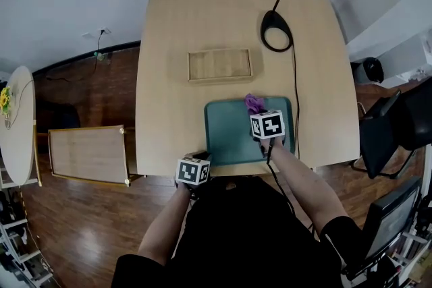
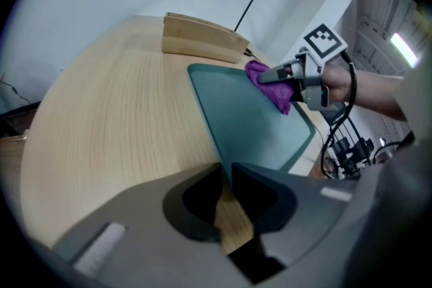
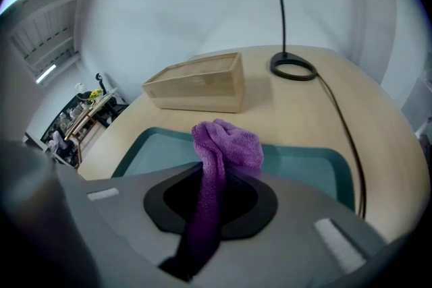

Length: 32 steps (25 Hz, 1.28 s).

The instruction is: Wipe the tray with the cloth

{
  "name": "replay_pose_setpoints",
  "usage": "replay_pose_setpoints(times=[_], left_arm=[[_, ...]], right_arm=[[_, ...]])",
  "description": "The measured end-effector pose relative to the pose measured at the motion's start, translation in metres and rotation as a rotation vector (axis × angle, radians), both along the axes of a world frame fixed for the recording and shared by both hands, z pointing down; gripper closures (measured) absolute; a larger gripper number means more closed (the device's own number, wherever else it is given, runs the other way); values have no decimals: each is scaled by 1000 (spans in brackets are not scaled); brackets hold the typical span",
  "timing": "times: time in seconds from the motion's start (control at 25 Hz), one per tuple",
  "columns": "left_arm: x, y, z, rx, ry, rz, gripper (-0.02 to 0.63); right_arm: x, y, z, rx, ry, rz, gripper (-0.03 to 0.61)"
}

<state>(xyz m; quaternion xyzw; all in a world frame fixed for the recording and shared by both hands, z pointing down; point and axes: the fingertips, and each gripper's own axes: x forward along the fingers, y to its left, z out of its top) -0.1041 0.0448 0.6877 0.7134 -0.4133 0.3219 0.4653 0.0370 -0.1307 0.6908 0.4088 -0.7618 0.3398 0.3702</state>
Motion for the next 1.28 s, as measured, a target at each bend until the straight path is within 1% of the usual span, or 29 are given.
replay_pose_setpoints(times=[0.12, 0.2, 0.28, 0.44, 0.52, 0.64, 0.76, 0.92, 1.12, 1.28], left_arm=[[2, 1, 0, -10, 18, 8, 540], [0, 0, -3, -15, 17, 8, 540], [0, 0, -3, -16, 22, 17, 538], [3, 1, -2, -21, 42, 38, 537], [2, 1, -2, -27, 41, 44, 537], [4, 1, 0, -32, 62, 50, 535], [6, 3, 4, -40, 85, 53, 535], [3, 5, 7, -47, 81, 48, 535], [2, 1, 7, -40, 68, 35, 537], [2, 2, 8, -38, 58, 31, 537]], right_arm=[[-47, 10, -5, -6, -16, -98, 531], [-72, 16, -4, -23, -19, -136, 531], [-94, 23, 0, -56, -17, -155, 531], [-148, 41, -5, -124, -103, -176, 531], [-162, 51, 0, -156, -103, -191, 531], [-165, 52, 1, -150, -102, -199, 529], [-145, 45, -1, -127, -98, -177, 531], [-89, 38, -4, -63, -50, -126, 531], [8, 23, -7, 6, -12, -6, 529], [100, 25, 0, 12, 41, 132, 529]])
